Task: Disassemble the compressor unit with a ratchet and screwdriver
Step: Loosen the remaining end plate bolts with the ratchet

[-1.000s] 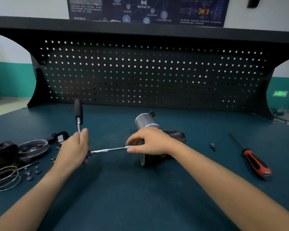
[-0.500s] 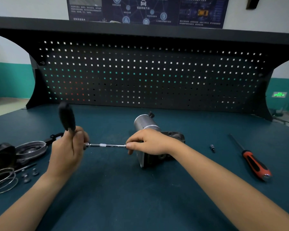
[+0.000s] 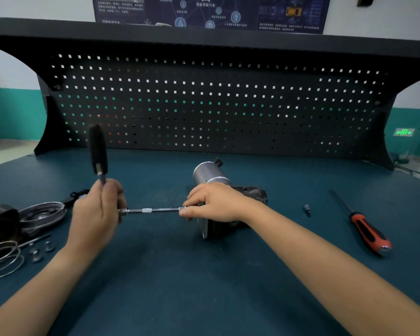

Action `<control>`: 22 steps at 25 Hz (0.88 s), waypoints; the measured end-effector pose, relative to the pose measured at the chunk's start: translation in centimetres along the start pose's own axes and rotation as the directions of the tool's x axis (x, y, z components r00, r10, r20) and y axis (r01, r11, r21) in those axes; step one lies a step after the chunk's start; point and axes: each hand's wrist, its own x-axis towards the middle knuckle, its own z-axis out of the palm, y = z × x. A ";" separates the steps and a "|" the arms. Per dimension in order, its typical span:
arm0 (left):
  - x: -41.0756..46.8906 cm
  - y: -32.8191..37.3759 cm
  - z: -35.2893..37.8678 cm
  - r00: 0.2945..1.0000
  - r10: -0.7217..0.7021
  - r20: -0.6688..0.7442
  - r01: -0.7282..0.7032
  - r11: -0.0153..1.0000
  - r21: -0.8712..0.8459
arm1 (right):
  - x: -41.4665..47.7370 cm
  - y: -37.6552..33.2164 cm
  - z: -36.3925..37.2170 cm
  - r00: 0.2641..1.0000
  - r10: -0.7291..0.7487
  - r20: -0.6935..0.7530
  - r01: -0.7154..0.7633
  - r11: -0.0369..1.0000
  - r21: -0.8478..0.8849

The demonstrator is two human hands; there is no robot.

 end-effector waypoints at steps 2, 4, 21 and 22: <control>0.0 -0.3 -0.6 0.958 0.284 -0.028 -0.285 0.958 -0.038 | 0.0 0.0 -0.2 1.000 0.023 0.012 -0.024 0.996 0.084; 0.0 -0.4 -0.6 0.971 0.240 -0.020 -0.241 0.968 -0.065 | -0.1 0.1 -0.2 1.000 0.026 0.015 -0.027 0.997 0.078; 0.0 1.4 -0.7 0.959 0.275 -0.071 -0.280 0.958 -0.069 | -0.1 0.8 0.1 0.993 -0.046 -0.108 0.068 0.976 0.206; -0.1 1.6 -0.7 0.943 0.325 -0.071 -0.329 0.941 -0.072 | -0.2 0.8 0.1 0.993 -0.028 -0.110 0.052 0.974 0.221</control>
